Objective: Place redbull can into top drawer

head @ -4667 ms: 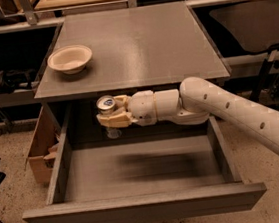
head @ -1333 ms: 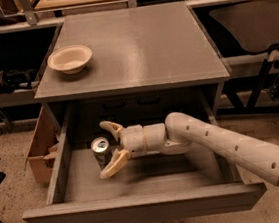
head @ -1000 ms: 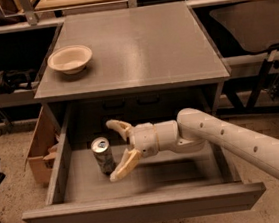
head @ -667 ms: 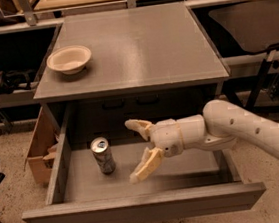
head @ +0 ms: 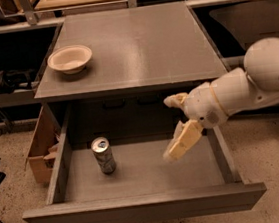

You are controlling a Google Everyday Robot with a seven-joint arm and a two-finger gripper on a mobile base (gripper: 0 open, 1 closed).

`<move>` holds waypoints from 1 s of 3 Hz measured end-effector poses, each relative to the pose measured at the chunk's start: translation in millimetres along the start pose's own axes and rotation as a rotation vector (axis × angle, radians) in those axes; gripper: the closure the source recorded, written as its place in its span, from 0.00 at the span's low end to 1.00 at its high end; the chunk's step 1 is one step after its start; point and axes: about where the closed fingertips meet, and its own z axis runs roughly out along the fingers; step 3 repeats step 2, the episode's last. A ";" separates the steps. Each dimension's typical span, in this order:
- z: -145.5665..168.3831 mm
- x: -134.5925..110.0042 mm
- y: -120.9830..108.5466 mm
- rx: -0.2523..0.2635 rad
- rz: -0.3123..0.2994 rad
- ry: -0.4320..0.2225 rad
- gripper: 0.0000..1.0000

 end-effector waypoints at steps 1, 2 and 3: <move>-59.4 -44.7 -12.3 0.150 -0.054 0.235 0.00; -127.2 -84.3 -5.1 0.335 -0.054 0.411 0.00; -127.2 -84.3 -5.1 0.335 -0.054 0.411 0.00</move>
Offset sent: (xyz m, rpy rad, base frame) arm 0.0002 -0.2051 0.2302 -1.0755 -0.1592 -0.6755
